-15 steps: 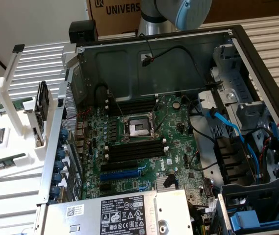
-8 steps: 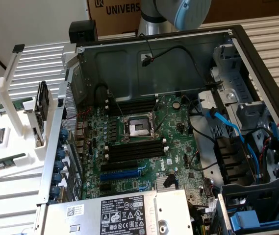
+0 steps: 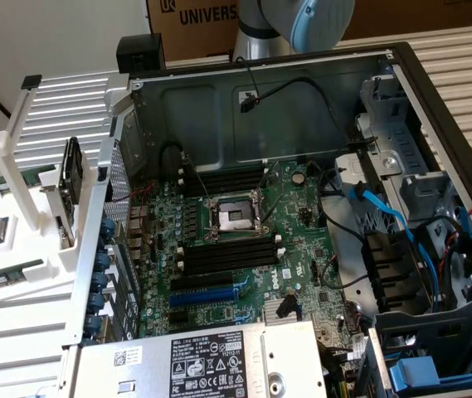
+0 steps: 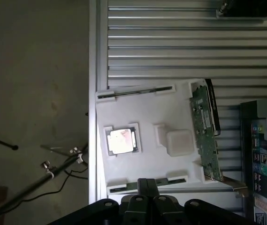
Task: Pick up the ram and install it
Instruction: 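Reach for the ram, then pick up the ram and move it above insertion slot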
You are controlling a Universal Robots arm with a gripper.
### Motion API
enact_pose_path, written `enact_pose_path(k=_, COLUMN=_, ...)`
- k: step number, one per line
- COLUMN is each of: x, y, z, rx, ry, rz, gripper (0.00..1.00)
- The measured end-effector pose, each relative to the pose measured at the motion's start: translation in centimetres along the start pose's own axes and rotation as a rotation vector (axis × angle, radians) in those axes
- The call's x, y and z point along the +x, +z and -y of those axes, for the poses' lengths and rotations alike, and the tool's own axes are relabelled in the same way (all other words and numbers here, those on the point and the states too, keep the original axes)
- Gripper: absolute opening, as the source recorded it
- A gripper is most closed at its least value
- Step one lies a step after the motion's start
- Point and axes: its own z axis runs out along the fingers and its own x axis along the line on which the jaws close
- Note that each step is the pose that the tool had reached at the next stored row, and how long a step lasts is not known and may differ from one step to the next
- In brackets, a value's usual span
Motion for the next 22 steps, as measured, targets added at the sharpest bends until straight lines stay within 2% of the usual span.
enact_pose_path(k=16, x=0.01, y=0.01, z=0.00, rx=-0.0001, ry=0.000, rz=0.0002, gripper=0.10)
enact_pose_path(k=17, x=0.05, y=0.01, z=-0.02, rx=-0.0014, ry=-0.052, rz=-0.0027, gripper=0.10)
enact_pose_path(k=22, x=0.05, y=0.04, z=-0.02, rx=-0.0038, ry=-0.142, rz=-0.0077, gripper=0.10)
